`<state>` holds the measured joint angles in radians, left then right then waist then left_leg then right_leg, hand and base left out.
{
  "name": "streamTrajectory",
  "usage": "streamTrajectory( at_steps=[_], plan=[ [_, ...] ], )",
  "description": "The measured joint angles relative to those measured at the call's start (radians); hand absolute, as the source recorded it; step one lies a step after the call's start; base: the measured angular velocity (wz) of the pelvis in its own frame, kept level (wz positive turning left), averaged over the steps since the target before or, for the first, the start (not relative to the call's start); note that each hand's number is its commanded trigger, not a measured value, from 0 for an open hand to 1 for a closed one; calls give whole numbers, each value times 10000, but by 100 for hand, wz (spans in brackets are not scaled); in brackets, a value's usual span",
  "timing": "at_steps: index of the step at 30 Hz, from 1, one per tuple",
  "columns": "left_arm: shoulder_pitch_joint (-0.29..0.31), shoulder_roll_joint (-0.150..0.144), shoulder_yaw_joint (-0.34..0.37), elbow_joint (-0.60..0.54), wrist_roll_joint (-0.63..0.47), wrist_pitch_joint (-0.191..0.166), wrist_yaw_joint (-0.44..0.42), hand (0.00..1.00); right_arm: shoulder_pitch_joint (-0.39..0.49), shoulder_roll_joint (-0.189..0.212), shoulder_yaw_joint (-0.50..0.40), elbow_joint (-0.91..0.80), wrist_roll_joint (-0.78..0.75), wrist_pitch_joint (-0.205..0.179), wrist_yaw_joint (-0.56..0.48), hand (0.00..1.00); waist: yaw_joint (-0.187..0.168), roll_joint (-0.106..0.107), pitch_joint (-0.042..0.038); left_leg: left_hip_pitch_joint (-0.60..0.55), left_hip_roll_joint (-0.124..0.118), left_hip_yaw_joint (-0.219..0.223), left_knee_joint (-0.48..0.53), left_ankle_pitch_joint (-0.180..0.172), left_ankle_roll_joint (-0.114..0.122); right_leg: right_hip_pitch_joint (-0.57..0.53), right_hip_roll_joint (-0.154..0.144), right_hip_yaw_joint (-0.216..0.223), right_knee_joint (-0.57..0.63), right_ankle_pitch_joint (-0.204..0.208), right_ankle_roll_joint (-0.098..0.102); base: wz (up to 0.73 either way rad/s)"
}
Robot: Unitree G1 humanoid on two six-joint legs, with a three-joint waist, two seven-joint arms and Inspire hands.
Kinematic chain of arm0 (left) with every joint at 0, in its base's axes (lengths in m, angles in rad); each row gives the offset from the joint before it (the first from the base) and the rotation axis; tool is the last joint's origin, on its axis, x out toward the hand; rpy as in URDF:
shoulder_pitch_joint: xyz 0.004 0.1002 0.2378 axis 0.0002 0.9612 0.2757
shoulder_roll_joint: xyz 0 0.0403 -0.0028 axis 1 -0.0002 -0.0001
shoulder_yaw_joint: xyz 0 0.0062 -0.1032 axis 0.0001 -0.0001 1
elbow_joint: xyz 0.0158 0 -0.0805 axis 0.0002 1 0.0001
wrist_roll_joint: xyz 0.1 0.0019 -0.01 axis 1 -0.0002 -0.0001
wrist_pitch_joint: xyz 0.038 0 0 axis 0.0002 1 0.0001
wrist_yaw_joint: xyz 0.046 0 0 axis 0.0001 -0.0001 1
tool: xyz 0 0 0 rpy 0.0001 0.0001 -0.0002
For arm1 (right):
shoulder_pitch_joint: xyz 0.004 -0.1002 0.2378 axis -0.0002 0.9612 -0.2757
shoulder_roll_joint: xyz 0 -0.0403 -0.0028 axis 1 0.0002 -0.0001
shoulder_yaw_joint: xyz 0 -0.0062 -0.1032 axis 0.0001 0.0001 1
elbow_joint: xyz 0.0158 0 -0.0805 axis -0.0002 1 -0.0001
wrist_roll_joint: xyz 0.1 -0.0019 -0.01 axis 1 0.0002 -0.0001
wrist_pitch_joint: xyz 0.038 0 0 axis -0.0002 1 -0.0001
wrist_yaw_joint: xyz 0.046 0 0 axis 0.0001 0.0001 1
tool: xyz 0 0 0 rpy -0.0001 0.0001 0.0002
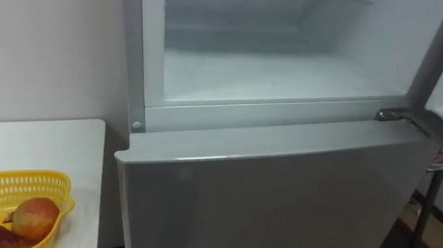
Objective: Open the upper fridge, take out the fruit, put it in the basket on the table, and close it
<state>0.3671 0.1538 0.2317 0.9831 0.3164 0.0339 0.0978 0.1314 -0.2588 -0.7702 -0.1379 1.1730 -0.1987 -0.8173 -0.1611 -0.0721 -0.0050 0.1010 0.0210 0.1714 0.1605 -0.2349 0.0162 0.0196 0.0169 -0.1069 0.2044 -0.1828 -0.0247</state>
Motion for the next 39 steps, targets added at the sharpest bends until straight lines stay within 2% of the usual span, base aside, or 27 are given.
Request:
streamTrajectory(
  at_steps=[8,12,17,28,31,36,38,39],
  plan=[
    [211,-45,2,9,-7,-184,-12,0,-128,-57,0,-360,-99,-224,-8,0,25,14,20,40,-9,-84,28,-6,-1,-64,-13,-9,21,-71,29,1],
    [216,-119,18,10,-5,-211,-21,0,-129,-365,-2,-692,-132,-335,-40,0,27,90,30,-106,-12,-93,24,-5,-1,-276,-15,2,145,-43,-5,-1],
    [188,-145,44,188,13,-378,-9,0,-131,-379,-5,-1069,-720,-337,-209,0,30,232,23,-202,-24,-86,39,8,-7,-377,-33,-31,290,-46,-25,-2],
    [182,-214,74,591,10,-397,-35,0,-131,-370,35,-1070,-1874,-263,-210,0,56,202,33,-127,-109,-110,44,10,-3,-339,-144,-58,374,-206,23,1],
    [164,-236,413,638,22,-424,-106,0,-126,-356,343,-1074,-2853,-151,-217,0,91,154,52,4,-127,-113,39,10,-3,-320,-165,-45,456,-260,29,-3],
    [81,-235,482,638,18,-505,-156,0,-124,-355,886,-1179,-4057,332,-215,0,271,79,85,102,-128,-79,34,10,-2,-347,-164,8,551,-277,25,-5],
    [82,-247,484,687,18,-552,-203,0,-124,-355,1336,-1321,-4569,678,-201,0,314,35,77,132,-126,-97,34,10,-2,-319,-160,5,560,-278,22,0],
    [82,-261,484,710,18,-575,-214,0,-124,-355,1437,-1352,-4710,713,-200,0,325,34,76,132,-129,-98,35,10,-2,-317,-161,5,560,-278,22,3]
  ],
)
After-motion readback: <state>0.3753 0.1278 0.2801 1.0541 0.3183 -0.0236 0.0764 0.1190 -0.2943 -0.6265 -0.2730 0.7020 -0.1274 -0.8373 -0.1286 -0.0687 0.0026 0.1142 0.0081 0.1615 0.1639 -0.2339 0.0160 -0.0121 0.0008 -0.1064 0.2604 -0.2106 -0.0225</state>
